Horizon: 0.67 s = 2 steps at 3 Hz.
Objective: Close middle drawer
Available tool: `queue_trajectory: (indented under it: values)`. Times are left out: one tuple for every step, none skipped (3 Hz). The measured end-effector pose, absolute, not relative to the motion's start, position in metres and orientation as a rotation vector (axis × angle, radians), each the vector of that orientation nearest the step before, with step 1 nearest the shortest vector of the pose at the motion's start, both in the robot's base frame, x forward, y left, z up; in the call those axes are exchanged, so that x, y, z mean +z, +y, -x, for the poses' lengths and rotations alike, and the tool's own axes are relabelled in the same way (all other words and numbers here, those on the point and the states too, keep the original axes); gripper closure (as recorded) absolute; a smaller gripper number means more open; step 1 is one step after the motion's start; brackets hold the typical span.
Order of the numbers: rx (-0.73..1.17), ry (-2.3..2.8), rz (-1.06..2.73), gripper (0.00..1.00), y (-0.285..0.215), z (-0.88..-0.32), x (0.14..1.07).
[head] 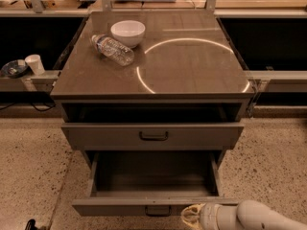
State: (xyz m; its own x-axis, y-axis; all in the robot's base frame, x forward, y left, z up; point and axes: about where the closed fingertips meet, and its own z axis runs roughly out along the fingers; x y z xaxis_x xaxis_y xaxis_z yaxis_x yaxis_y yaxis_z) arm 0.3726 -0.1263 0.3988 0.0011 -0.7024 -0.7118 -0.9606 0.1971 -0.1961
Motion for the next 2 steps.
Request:
queue_trajectory:
  values:
    - [0.416, 1.795, 1.509, 0.43, -0.1252, -0.3834, 0.3957]
    - [0.406, 1.797, 1.505, 0.2, -0.126, -0.3855, 0.3953]
